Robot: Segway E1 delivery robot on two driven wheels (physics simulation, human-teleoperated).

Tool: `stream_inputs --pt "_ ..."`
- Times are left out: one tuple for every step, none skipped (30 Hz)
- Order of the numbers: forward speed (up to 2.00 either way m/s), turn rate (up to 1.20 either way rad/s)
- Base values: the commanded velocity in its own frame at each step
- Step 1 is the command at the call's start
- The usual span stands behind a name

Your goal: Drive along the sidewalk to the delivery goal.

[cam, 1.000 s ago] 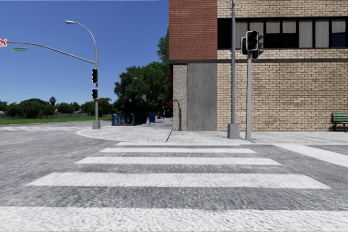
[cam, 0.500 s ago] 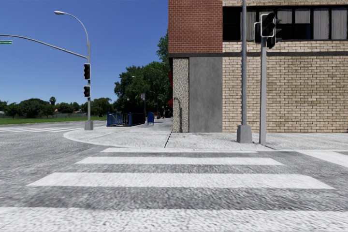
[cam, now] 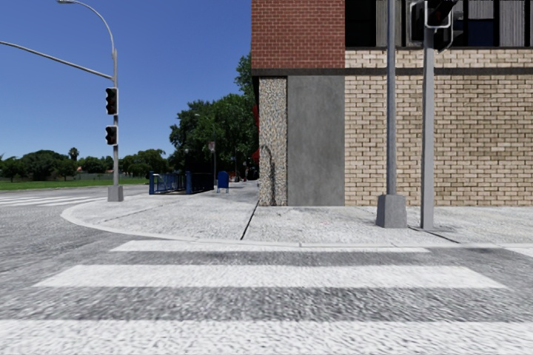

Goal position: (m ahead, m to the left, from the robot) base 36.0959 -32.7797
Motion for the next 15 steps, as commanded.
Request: stream_inputs --pt "2.00 0.00" --pt "2.00 0.00" --pt "2.00 0.00" --pt "2.00 0.00" --pt "2.00 0.00" --pt "2.00 0.00" --pt "2.00 0.00" --pt "2.00 0.00" --pt "2.00 0.00" --pt "2.00 0.00" --pt "2.00 0.00" --pt "2.00 -0.57" --pt "2.00 -0.84" --pt "2.00 -0.93" --pt "2.00 -0.93"
